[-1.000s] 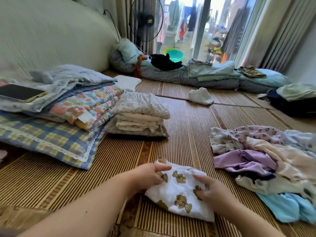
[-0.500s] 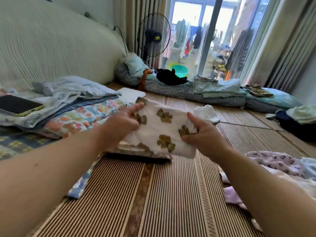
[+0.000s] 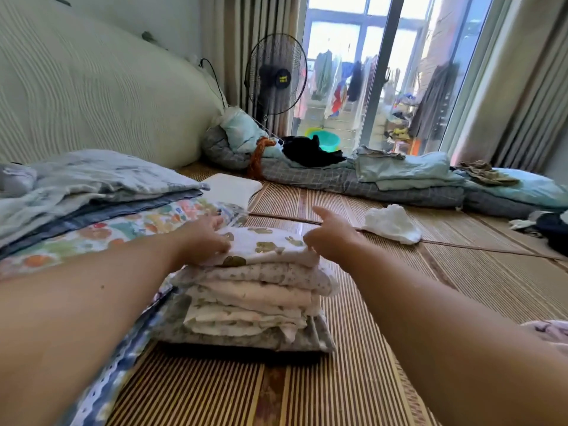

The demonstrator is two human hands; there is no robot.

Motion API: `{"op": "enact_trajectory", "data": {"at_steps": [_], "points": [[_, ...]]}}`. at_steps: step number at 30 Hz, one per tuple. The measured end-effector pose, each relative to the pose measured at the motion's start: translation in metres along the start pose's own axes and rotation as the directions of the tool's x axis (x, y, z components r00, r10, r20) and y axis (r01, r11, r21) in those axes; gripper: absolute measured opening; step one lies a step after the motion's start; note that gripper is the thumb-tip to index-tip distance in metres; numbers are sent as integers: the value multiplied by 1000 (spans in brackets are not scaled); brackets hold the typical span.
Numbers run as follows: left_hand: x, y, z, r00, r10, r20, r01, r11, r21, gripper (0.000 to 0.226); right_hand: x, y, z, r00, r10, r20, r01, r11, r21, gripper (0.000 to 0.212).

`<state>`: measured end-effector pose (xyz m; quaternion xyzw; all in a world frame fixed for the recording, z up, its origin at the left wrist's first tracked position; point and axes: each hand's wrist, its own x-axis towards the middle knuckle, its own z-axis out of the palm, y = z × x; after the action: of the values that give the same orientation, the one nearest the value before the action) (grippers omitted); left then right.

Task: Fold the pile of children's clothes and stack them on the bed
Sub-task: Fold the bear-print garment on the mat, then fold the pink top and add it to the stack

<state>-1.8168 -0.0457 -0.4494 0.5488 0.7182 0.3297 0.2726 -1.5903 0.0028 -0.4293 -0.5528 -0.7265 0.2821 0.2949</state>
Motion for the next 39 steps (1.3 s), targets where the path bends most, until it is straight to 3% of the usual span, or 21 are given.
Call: {"op": "enact_trajectory", "data": {"at_steps": [4, 8, 12, 16, 20, 23, 28, 33, 35, 37, 39], "points": [[-15, 3, -5, 995, 10, -101, 13, 975, 224, 90, -17, 13, -12, 995, 31, -92, -32, 999, -11, 69], [-55, 30, 15, 986, 160, -54, -133, 932, 338, 77, -75, 19, -37, 991, -58, -121, 41, 990, -134, 68], [-129, 69, 69, 951, 298, 81, -309, 914, 263, 63, -173, 37, -69, 992, -85, -96, 60, 970, -238, 67], [-226, 101, 149, 881, 411, 235, -454, 875, 167, 61, -276, 78, -99, 993, -1, -118, -42, 933, -357, 62], [-302, 134, 228, 734, 565, 377, -612, 791, 6, 58, -352, 127, -130, 964, 119, -238, -198, 919, -342, 56], [-331, 155, 280, 636, 636, 436, -689, 723, -49, 60, -384, 159, -155, 949, 194, -248, -275, 894, -354, 61], [-331, 171, 328, 706, 495, 506, -628, 768, 125, 71, -409, 203, -191, 922, 313, -229, -378, 854, -357, 64], [-299, 193, 356, 838, 430, 335, -537, 756, 374, 87, -400, 241, -211, 892, 377, -252, -436, 865, -250, 64], [-283, 195, 367, 893, 336, 300, -443, 771, 457, 64, -393, 248, -212, 893, 380, -243, -430, 879, -207, 64], [-268, 201, 370, 905, 307, 294, -415, 785, 460, 21, -388, 252, -210, 894, 385, -228, -430, 879, -204, 63], [-257, 209, 364, 897, 312, 314, -419, 826, 377, 12, -386, 256, -211, 886, 398, -238, -446, 872, -200, 63]]}}
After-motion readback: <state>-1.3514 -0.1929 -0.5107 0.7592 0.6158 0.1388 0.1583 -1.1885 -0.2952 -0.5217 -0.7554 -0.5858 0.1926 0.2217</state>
